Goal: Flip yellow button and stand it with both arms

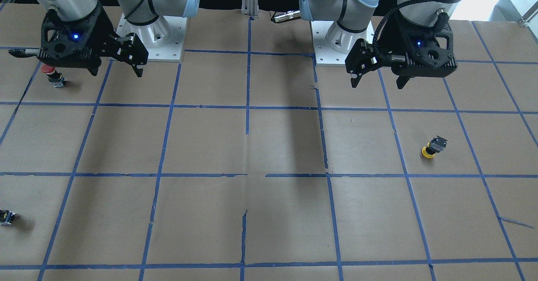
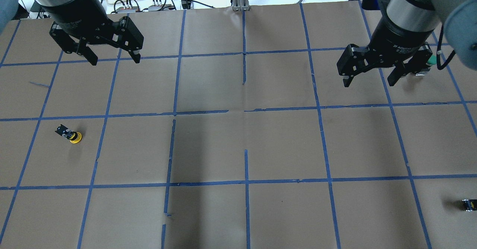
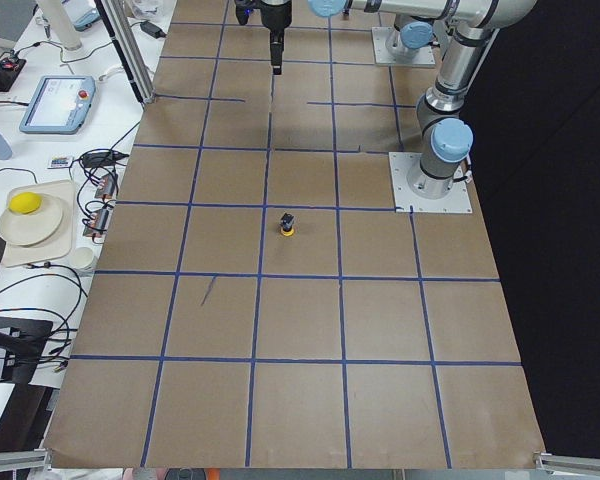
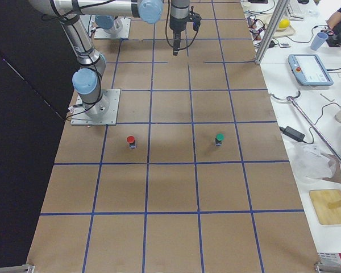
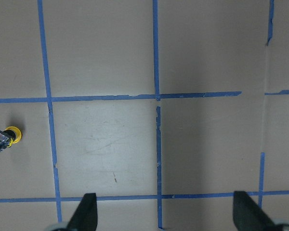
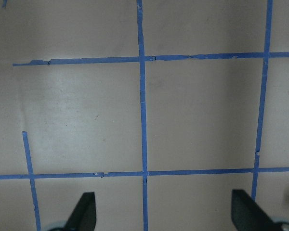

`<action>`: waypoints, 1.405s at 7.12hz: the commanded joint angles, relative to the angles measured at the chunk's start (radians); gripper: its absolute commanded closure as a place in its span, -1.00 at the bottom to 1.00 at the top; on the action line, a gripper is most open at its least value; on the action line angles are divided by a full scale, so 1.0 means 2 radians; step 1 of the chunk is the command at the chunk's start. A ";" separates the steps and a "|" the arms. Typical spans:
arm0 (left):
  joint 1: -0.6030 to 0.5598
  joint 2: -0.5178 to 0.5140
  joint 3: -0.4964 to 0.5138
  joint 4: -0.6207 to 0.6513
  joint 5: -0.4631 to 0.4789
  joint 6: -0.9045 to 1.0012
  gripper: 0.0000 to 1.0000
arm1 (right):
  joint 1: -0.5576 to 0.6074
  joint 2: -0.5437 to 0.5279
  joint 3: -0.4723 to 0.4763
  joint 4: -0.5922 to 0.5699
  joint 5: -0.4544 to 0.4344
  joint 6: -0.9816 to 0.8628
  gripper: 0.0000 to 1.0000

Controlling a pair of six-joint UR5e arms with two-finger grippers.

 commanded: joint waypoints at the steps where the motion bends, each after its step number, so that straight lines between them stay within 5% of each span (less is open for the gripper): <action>1: 0.003 0.000 0.003 -0.002 -0.001 -0.002 -0.99 | 0.000 0.000 0.000 -0.001 -0.002 -0.001 -0.99; 4: 0.028 0.001 -0.013 -0.005 0.006 0.007 -0.98 | 0.000 0.000 0.003 -0.002 -0.002 -0.001 -0.99; 7: 0.128 -0.006 -0.070 0.004 0.003 0.040 -0.97 | -0.001 0.001 0.003 -0.007 -0.002 -0.001 -0.99; 10: 0.207 -0.010 -0.155 0.092 0.005 0.206 -0.97 | -0.001 0.002 0.003 -0.006 -0.002 -0.001 -0.99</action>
